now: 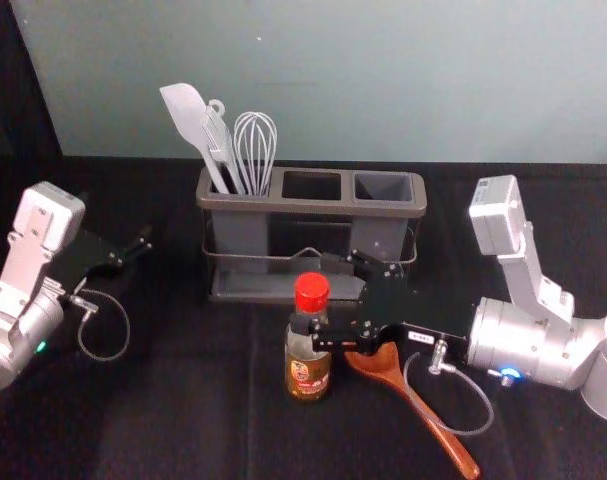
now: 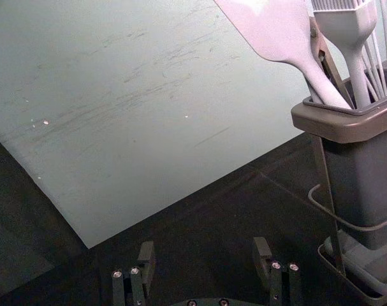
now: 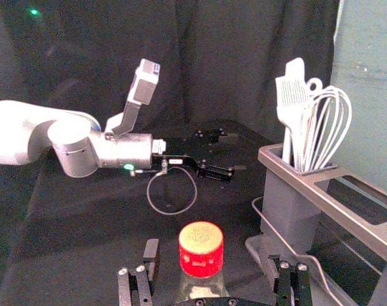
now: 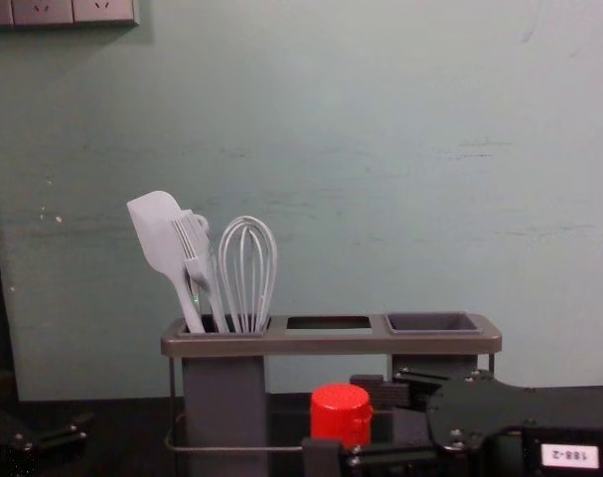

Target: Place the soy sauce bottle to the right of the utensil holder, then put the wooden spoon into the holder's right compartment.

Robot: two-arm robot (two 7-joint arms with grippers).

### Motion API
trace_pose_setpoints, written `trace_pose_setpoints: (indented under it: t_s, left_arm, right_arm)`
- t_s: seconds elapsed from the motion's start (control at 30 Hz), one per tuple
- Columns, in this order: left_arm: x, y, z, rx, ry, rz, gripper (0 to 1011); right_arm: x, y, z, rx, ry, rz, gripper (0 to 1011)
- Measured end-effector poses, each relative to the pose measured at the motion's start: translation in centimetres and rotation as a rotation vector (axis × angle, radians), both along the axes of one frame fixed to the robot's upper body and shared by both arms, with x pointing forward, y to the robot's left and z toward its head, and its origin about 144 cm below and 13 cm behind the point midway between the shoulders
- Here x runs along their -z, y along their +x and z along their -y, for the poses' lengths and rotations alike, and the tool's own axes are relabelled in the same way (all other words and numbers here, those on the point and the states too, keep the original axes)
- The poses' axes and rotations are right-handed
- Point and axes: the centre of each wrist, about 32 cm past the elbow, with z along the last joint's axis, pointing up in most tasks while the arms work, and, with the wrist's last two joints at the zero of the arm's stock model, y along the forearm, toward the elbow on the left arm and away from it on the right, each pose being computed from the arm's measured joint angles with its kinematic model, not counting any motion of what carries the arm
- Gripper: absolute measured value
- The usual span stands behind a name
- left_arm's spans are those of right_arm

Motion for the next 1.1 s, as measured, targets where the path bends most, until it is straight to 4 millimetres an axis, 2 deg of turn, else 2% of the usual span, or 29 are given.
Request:
trace_pose_setpoints:
  t_s: [0.53, 0.8, 0.87, 0.9, 1.0, 1.1]
  left_arm:
    - [0.00, 0.00, 0.00, 0.000, 0.000, 0.000, 1005]
    - [0.00, 0.00, 0.00, 0.000, 0.000, 0.000, 1005]
    - [0.00, 0.00, 0.00, 0.000, 0.000, 0.000, 1005]
    - [0.00, 0.00, 0.00, 0.000, 0.000, 0.000, 1005]
    - [0.00, 0.00, 0.00, 0.000, 0.000, 0.000, 1005]
    - [0.00, 0.00, 0.00, 0.000, 0.000, 0.000, 1005]
  right_arm:
    - [0.18, 0.29, -0.50, 0.007, 0.004, 0.002, 995]
    - [0.15, 0.27, -0.47, 0.007, 0.004, 0.003, 823]
    - [0.15, 0.26, -0.46, 0.007, 0.004, 0.002, 760]
    - [0.15, 0.26, -0.45, 0.007, 0.004, 0.003, 696]
    - [0.14, 0.26, -0.45, 0.007, 0.004, 0.003, 634]
    - [0.14, 0.25, -0.44, 0.007, 0.004, 0.002, 514]
